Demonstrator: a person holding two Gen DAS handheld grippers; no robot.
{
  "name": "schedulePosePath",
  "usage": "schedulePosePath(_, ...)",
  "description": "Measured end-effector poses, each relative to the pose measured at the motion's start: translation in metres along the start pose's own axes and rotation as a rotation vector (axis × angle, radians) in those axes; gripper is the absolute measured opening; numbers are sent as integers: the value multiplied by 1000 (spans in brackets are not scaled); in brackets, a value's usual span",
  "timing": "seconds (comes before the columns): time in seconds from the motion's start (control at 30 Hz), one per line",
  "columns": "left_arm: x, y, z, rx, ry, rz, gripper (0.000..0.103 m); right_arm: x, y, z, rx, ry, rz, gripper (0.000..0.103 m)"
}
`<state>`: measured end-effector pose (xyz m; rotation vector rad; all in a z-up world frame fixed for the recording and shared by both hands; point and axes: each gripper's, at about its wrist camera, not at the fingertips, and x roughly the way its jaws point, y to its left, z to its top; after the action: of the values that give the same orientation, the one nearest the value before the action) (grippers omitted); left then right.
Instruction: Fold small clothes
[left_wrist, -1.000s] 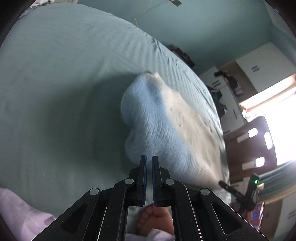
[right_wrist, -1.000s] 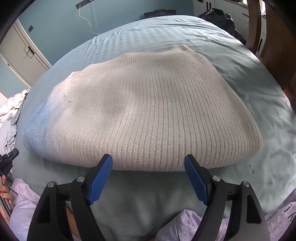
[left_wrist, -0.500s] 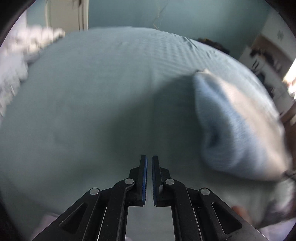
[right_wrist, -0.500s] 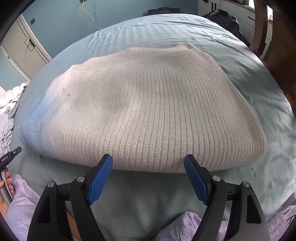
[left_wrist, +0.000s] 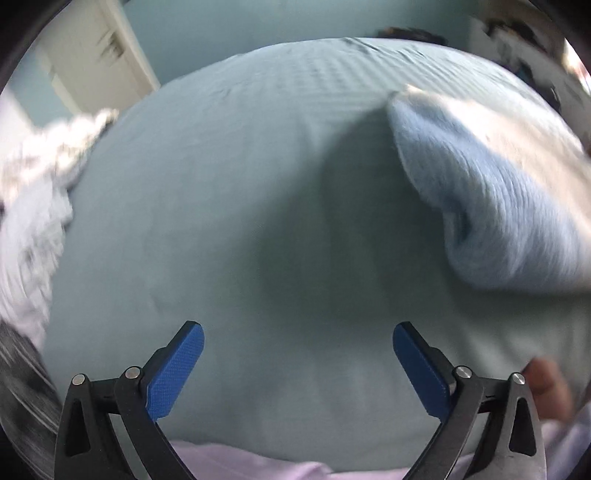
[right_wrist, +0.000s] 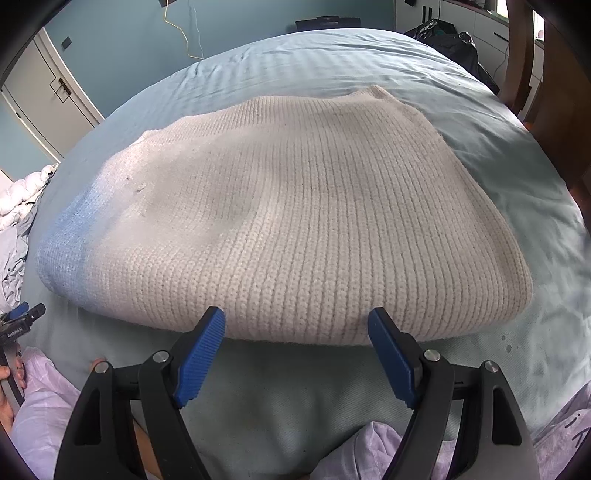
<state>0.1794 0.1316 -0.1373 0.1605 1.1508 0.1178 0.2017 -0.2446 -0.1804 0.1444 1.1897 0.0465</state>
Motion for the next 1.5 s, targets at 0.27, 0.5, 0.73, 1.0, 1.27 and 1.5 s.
schedulePosePath(0.27,25,-3,25,377,-172,-288,102,0,5,2,-19,-5,15,77)
schedulePosePath(0.5,51,5,51,469,-249,-581,103,4,5,3,-2,4,-18,77)
schedulePosePath(0.73,71,-31,70,690,-174,-731,100,8,12,5,-15,11,-55,77)
schedulePosePath(1.0,25,-85,82,756,-375,-764,86,10,13,5,-21,17,-69,77)
schedulePosePath(1.27,11,-58,77,669,-296,-842,27,6,9,3,-15,6,-44,77)
schedulePosePath(1.5,1,-39,51,525,-223,-886,21,-1,8,6,-5,-19,-16,77)
